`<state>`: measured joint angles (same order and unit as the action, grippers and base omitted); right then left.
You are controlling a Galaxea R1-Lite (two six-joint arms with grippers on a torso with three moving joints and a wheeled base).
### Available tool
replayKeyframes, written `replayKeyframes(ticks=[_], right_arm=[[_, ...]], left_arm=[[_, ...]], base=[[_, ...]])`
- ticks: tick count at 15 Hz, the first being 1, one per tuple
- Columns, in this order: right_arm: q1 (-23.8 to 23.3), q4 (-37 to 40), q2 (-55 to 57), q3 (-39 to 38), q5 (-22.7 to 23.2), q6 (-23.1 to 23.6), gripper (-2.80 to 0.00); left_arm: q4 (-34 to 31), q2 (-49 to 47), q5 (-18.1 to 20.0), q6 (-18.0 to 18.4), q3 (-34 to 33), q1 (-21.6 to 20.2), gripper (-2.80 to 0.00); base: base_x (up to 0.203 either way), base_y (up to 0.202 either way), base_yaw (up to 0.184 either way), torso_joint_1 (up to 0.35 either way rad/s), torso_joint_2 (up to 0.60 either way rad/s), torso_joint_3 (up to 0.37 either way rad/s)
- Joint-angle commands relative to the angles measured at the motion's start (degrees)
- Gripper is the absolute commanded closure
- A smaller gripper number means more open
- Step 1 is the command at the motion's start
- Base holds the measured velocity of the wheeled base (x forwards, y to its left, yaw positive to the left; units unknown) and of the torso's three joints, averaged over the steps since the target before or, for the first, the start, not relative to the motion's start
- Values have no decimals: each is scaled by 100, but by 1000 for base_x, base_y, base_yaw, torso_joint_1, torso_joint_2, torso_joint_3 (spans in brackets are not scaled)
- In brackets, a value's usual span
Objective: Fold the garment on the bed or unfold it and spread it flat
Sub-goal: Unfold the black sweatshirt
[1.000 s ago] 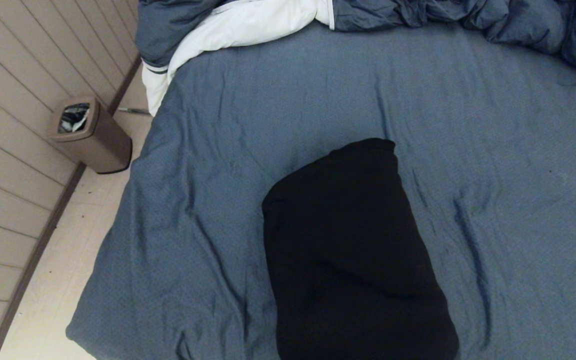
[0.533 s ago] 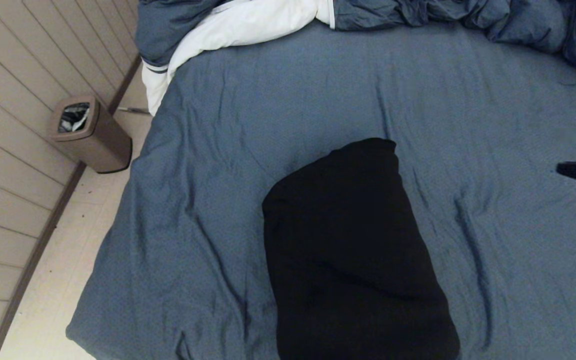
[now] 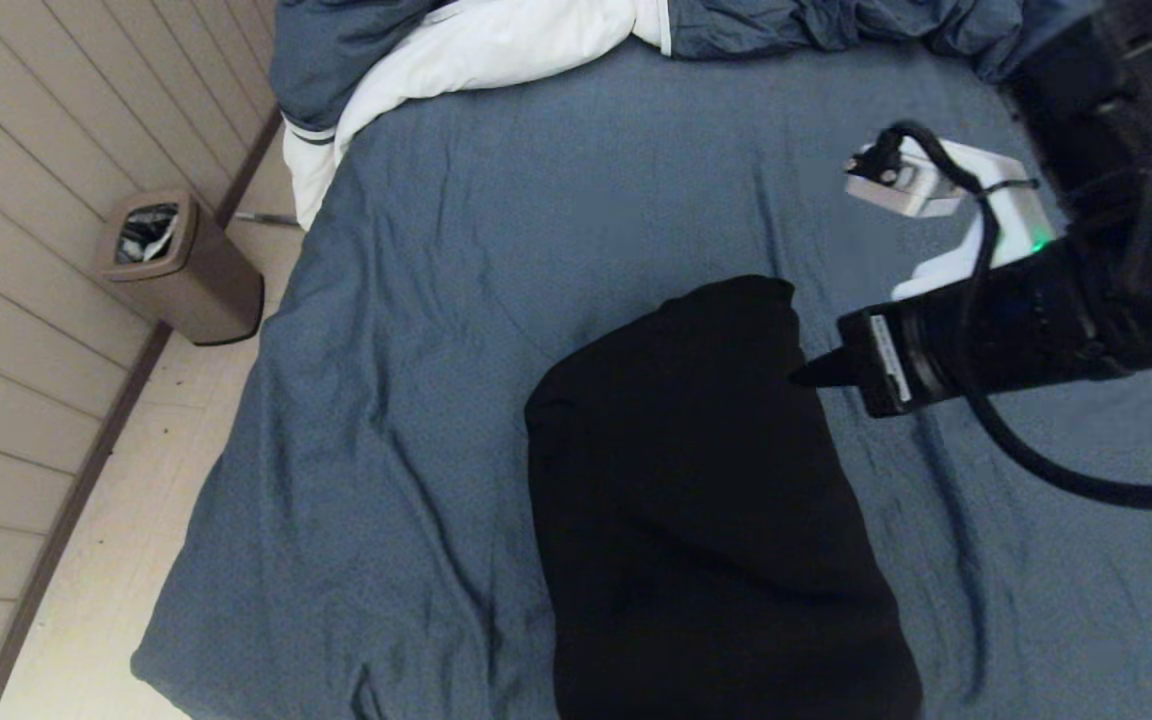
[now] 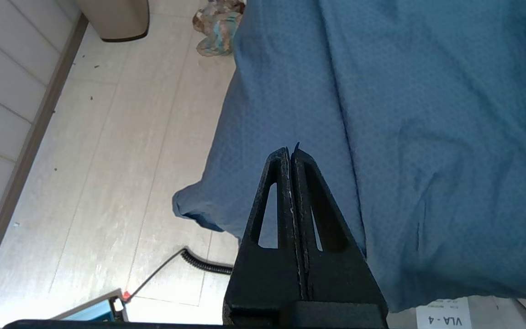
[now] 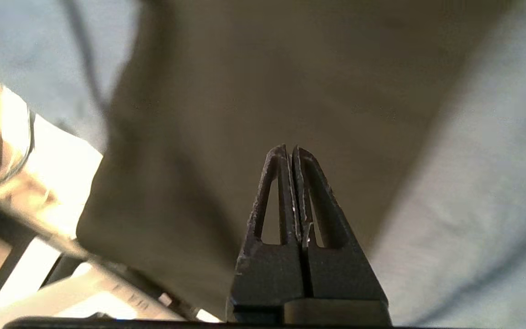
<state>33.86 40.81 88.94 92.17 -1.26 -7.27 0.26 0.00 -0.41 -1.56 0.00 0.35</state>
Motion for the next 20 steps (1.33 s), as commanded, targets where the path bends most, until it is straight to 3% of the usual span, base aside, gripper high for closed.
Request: replayKeyframes(ticks=[1,4,7,8,10,16,20], right_arm=[[403,445,579,700,-47,-29,0],[865,997,865,1327,-115,-35,0],[1467,1465,1216,1812,-529,-30,0],[1602,1498,1323,1855,-724,-27,-280],[1805,1522,1488,1934,-992,33,-280],[2469,1896,1841,1951,-1198,182,-280],[2654,2029,2251,1937,-1428,227,-280]], left_arm=[[0,-9,-2,-2,0,0,0],[0,-9,-2,-2,0,0,0],[0,-9,5,7,0,0,0],[0,-9,4,7,0,0,0],[0,-9,6,7,0,0,0],[0,-9,-2,7,0,0,0],[0,-9,6,7,0,0,0]], base=[[0,0,0,0,0,0],[0,0,0,0,0,0],[0,0,0,0,0,0],[0,0,0,0,0,0],[0,0,0,0,0,0],[0,0,0,0,0,0],[0,0,0,0,0,0]])
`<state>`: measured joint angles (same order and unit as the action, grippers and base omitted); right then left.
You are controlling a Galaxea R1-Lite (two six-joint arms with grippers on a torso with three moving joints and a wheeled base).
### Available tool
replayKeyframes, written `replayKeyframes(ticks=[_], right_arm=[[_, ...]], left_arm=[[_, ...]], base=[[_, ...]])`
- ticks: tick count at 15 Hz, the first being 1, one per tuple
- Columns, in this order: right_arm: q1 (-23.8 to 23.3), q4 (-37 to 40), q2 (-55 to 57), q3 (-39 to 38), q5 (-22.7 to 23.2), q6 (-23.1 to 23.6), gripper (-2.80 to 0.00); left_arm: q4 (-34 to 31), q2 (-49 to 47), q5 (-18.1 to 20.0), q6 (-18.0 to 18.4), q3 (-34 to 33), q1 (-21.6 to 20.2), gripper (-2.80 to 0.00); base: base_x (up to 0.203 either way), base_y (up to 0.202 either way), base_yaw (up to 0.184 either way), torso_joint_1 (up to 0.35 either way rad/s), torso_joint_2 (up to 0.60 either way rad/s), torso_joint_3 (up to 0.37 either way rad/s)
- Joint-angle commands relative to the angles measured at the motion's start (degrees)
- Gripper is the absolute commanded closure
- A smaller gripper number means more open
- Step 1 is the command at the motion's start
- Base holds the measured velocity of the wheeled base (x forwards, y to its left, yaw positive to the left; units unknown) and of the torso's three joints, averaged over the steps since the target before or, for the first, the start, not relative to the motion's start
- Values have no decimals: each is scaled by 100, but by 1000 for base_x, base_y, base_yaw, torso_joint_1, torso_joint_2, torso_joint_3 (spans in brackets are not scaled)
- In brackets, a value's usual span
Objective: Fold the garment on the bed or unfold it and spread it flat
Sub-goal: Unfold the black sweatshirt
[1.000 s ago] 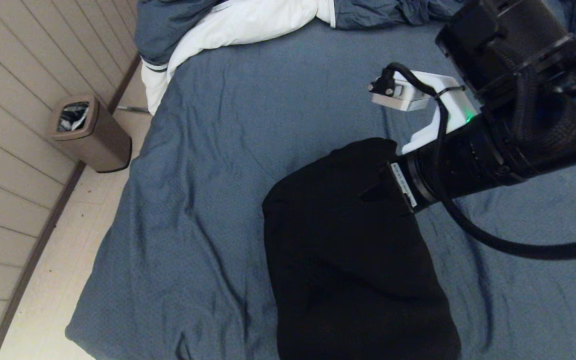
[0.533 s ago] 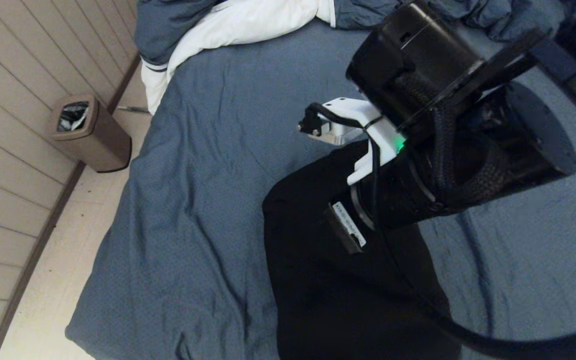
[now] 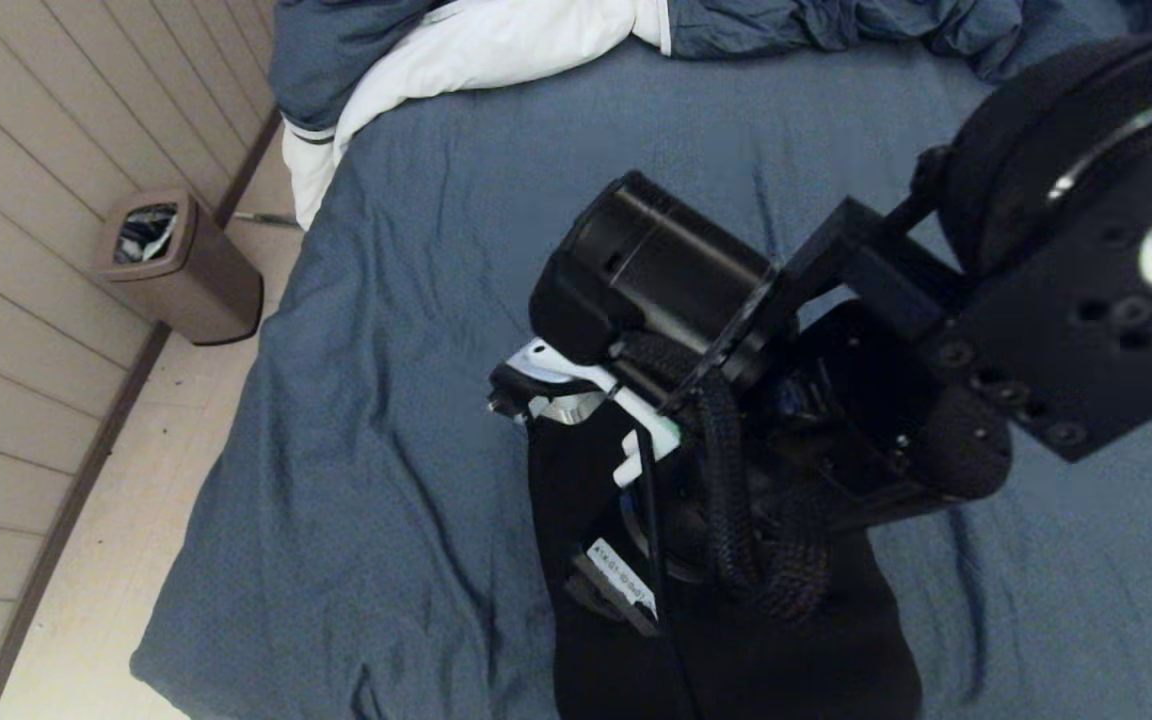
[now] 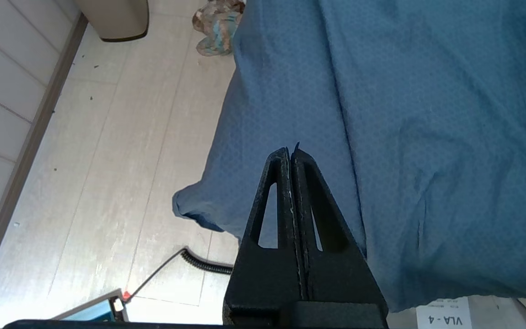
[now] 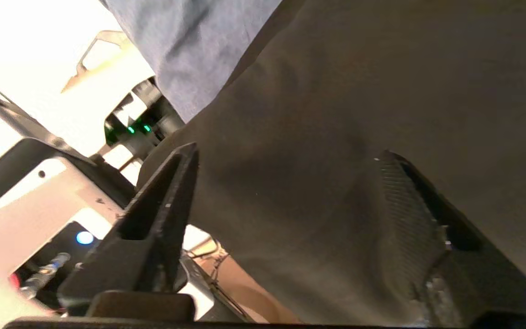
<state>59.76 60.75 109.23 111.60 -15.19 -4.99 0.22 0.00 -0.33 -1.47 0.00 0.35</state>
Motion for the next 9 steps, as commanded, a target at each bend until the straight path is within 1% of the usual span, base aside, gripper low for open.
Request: replayKeyframes(ticks=[1,3,6,9], right_arm=[[92,35,334,-12,-110,-2,-280],[97,2,590,-7,-346,-12,-280],[97,-39,945,1,-433,-37,-280],[71,-116,1065,2,-520,-38,-280]], left_arm=[[4,-9,-11,-2,0,0,0],[4,-9,-2,-2,0,0,0],[4,-1,-4,-2,0,0,0],[4,-9,-11,-2,0,0,0]], base=[[0,0,0,0,0,0],[0,0,0,0,0,0],[0,0,0,0,0,0],[0,0,0,0,0,0]])
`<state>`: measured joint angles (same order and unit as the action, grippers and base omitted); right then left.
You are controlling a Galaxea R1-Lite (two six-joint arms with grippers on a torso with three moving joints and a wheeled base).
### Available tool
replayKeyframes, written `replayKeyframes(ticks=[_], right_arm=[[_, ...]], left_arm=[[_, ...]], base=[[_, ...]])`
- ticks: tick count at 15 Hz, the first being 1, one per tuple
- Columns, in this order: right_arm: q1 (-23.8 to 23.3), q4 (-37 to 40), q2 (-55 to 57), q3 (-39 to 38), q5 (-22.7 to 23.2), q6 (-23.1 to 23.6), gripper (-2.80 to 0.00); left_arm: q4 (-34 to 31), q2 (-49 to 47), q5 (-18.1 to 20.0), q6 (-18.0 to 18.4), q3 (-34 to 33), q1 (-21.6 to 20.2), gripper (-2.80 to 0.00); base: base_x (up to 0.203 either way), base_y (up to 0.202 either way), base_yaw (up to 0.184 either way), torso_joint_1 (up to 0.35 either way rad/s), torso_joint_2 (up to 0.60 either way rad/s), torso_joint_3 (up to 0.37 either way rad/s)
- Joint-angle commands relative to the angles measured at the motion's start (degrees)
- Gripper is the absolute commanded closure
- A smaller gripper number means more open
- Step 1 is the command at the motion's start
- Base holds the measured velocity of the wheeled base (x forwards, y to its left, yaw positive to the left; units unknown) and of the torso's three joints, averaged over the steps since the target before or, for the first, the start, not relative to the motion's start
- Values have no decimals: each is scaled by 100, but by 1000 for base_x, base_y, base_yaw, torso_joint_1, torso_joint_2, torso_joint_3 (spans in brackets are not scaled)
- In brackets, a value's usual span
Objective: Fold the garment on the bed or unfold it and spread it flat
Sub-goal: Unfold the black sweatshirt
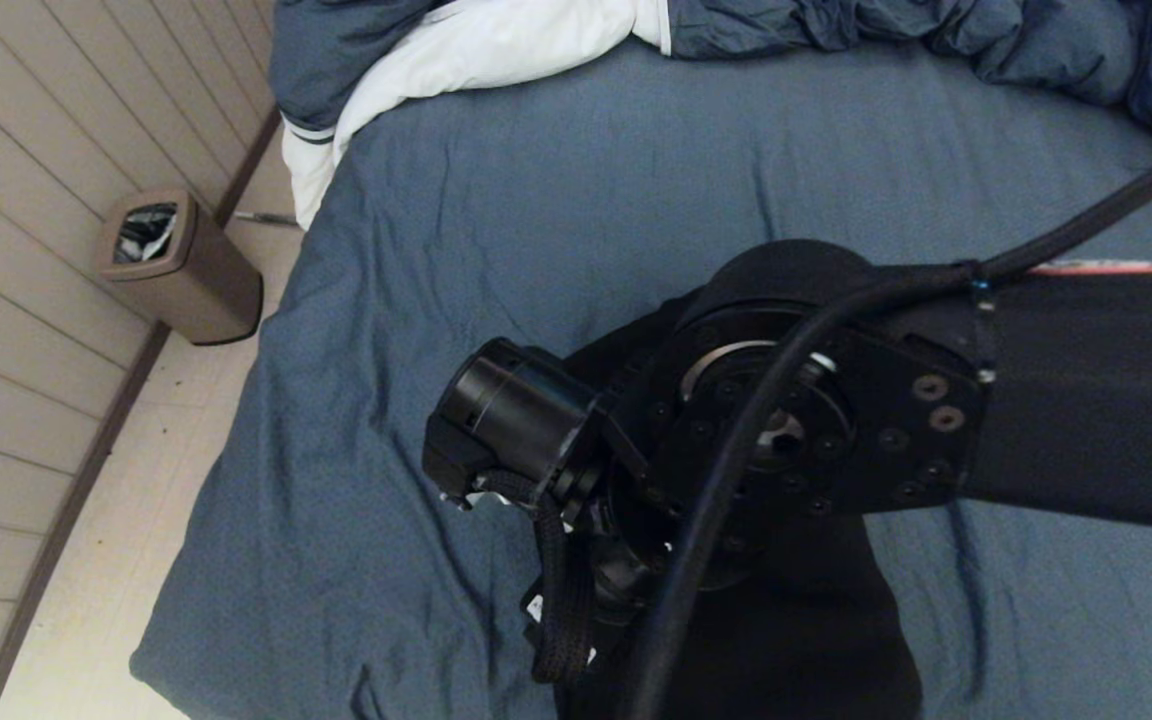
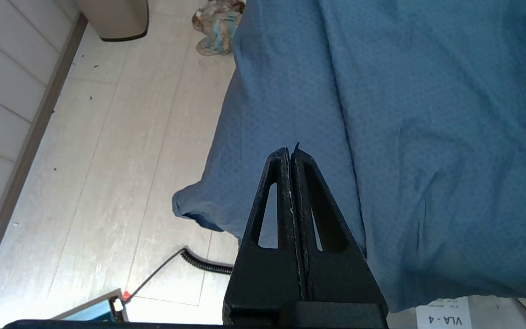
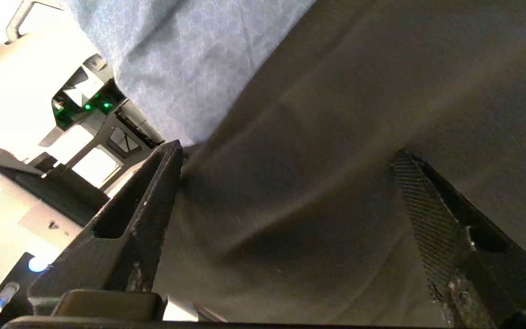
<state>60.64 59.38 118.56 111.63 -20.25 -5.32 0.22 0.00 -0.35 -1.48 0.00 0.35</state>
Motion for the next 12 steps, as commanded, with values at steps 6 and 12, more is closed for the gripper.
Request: replayKeyframes(ticks=[6,12], right_arm=[[-53,-102,71,-10,-375,-31,0],[-129,-102,-327,-23,-584,-57,0]], left_arm=[[4,-9,-7,-6,0,0,0],[4,-9,0,-5,0,0,0]], base=[[0,0,0,0,0,0],[0,0,0,0,0,0]])
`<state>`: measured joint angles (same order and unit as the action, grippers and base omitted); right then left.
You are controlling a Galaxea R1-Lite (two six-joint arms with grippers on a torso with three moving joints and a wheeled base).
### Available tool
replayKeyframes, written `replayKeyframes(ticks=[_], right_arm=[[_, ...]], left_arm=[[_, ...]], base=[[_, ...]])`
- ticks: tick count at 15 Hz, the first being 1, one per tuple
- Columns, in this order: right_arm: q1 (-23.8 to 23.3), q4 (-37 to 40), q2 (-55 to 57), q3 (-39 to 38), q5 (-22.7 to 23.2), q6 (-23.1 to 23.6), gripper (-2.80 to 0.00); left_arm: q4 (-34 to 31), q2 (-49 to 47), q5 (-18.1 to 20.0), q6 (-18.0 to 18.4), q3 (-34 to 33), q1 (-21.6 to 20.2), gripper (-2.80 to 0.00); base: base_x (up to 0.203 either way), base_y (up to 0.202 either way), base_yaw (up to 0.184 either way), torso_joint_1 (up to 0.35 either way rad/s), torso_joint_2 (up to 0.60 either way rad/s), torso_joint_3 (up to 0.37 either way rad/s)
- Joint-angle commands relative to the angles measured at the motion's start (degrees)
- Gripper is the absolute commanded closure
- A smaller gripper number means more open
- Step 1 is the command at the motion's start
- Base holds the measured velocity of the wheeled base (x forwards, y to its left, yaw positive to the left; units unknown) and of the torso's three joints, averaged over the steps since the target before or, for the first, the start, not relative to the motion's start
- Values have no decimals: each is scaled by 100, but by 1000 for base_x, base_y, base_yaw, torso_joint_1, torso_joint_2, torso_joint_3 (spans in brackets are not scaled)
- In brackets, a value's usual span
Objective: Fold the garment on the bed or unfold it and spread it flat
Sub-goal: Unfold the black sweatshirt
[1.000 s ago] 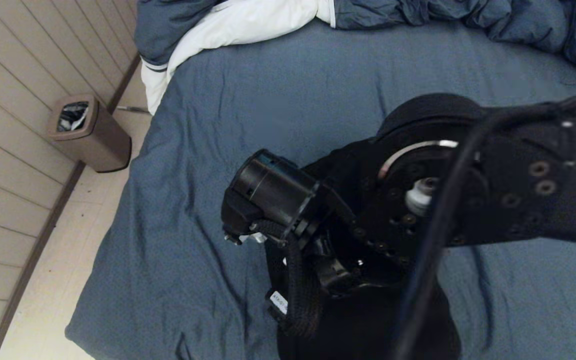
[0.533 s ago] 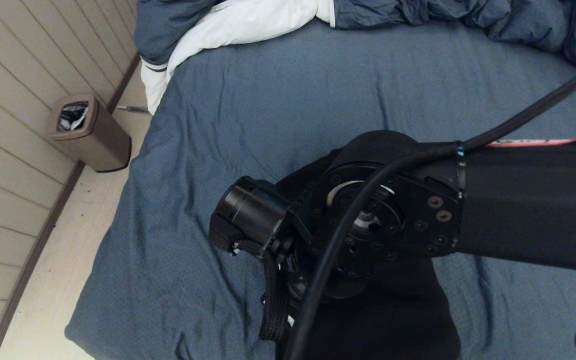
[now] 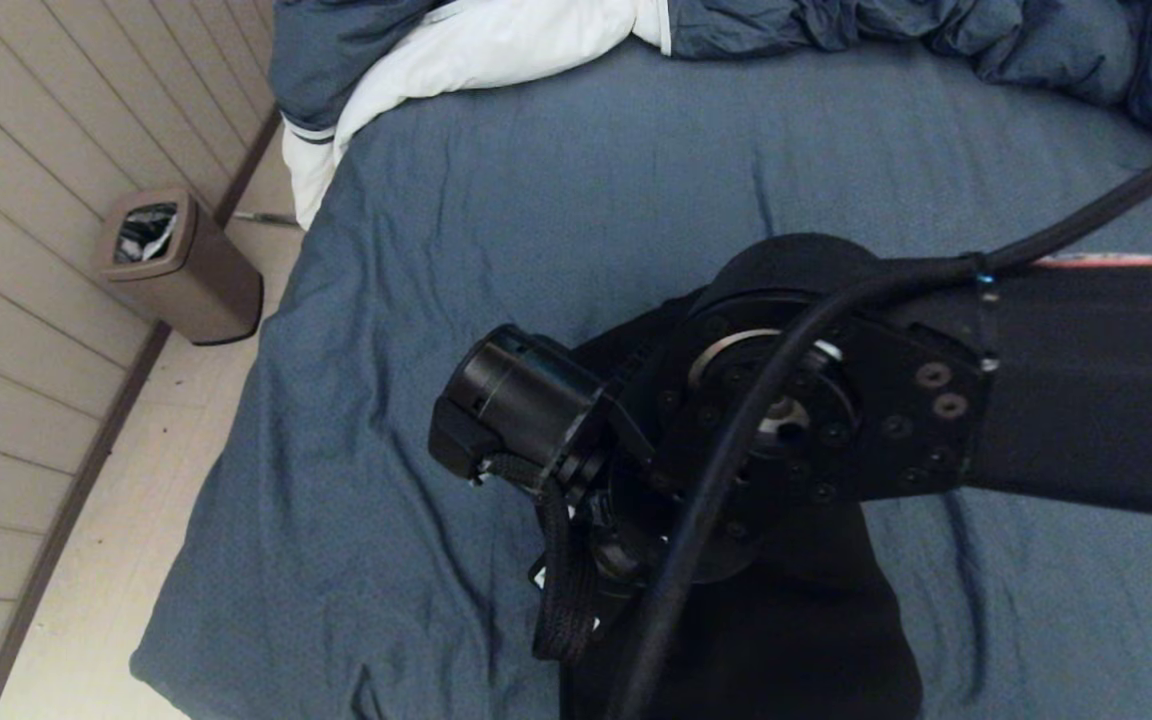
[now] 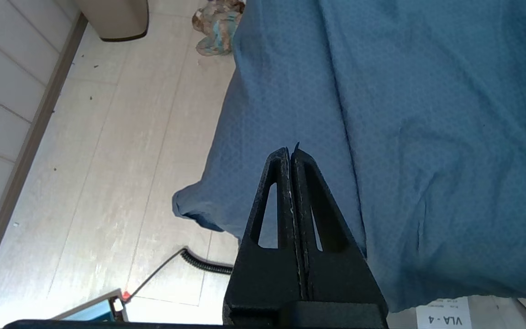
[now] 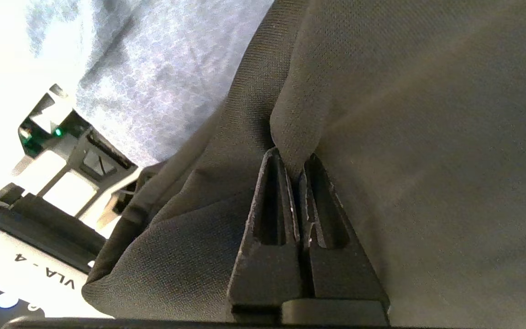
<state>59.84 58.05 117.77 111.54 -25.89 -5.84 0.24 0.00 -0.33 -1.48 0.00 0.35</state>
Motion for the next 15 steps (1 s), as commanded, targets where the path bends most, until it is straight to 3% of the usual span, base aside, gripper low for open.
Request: replayKeyframes(ticks=[1,4,7,12,15], right_arm=[[-114,37,-376,-37,-22,-5,0],[-429,69,-846,-99,-44,6,0],[-1070,70,-1617,-506,-39,36,0],[-2502,-110,-3034,-2278,23,115,0],[-3506,-812,-3675,-3535,56,350,0]], left_arm=[[3,-9,-10,-2,0,1,0],[3,-9,-2,-2,0,1,0],[3,-9,-2,-2,0,1,0],[3,-2,-2,-5,0,1,0],[3,-9,-2,-3,0,1,0]], base=[[0,0,0,0,0,0],[0,0,0,0,0,0],[0,0,0,0,0,0],[0,0,0,0,0,0],[0,0,0,0,0,0]])
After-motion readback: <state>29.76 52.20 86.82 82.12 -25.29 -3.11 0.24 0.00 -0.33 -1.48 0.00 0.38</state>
